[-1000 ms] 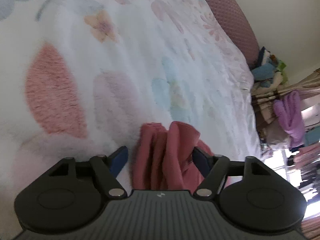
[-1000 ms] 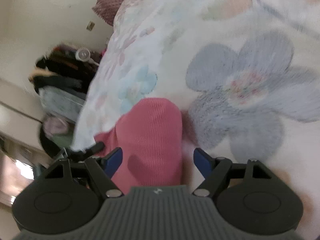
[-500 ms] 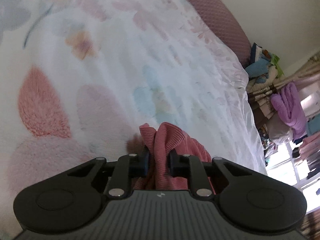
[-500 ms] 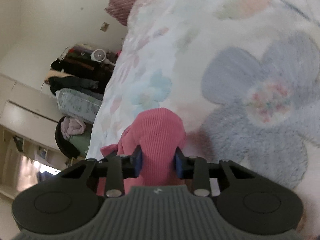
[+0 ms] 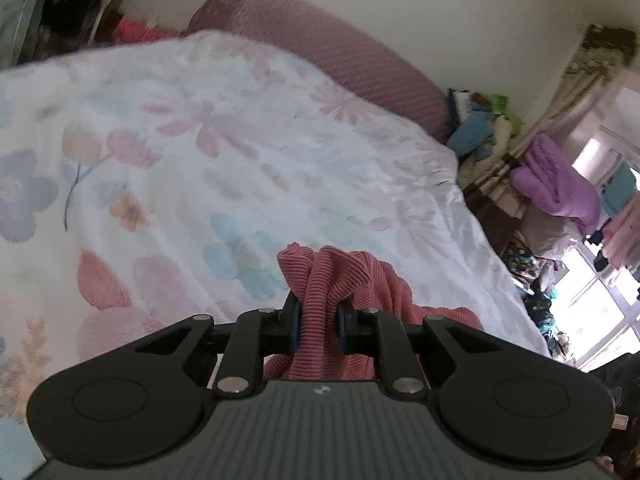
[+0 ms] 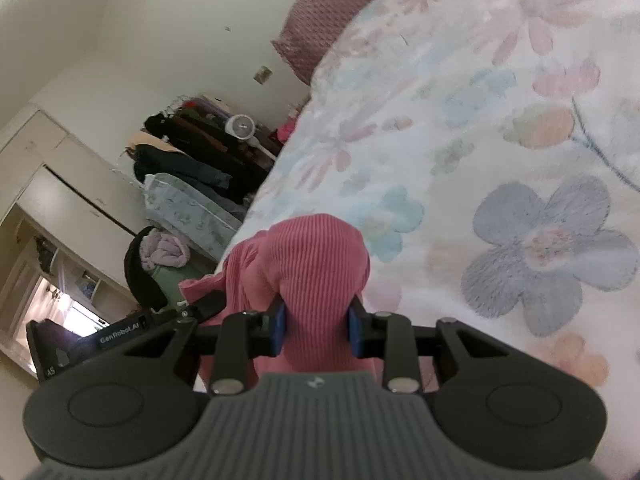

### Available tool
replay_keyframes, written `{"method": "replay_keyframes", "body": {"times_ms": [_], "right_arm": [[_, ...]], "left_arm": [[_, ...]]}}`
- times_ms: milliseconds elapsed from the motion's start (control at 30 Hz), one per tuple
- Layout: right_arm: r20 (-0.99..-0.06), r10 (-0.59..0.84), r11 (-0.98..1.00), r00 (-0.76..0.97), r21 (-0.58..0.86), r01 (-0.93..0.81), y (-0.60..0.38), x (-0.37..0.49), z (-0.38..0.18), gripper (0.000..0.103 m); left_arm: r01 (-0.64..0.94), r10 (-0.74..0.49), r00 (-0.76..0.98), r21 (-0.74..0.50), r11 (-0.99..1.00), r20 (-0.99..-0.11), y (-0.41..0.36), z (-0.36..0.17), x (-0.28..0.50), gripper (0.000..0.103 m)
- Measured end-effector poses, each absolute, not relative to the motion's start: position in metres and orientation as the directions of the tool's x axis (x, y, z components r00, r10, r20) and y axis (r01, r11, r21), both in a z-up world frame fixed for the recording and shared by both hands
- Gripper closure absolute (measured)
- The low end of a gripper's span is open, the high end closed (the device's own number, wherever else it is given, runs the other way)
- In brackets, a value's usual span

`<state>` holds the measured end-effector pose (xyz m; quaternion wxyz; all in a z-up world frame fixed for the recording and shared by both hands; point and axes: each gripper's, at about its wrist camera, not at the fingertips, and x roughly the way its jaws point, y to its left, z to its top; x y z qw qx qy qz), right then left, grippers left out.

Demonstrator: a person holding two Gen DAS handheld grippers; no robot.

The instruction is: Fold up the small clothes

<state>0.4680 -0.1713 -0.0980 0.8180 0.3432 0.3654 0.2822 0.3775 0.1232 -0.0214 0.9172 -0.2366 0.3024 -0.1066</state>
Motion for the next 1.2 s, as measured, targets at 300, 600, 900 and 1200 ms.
{"method": "replay_keyframes", "body": {"times_ms": [300, 600, 900, 1200], "right_arm": [[-0.326, 0.705, 0.592, 0.630, 0.759, -0.271, -0.212, 0.365, -0.032, 0.077], [-0.286, 0.680, 0.601, 0.675, 0.744, -0.291, -0.249, 0.266, 0.001, 0.077], [-0.347, 0.653, 0.635, 0.673, 0.735, -0.238, -0.278, 0.205, -0.019, 0.077], [-0.416, 0.638, 0.649, 0.648, 0.743, -0.161, -0.283, 0.221, -0.065, 0.077]], "left_arm": [[0.146, -0.392, 0.821, -0.511, 0.847, -0.415, 0.098, 0.033, 0.300, 0.084], [0.244, -0.478, 0.802, -0.534, 0.810, -0.359, 0.075, 0.048, 0.234, 0.084], [0.245, -0.568, 0.728, -0.627, 0.739, -0.385, 0.063, 0.004, 0.215, 0.085], [0.203, -0.589, 0.680, -0.659, 0.724, -0.437, 0.068, -0.044, 0.247, 0.084]]}}
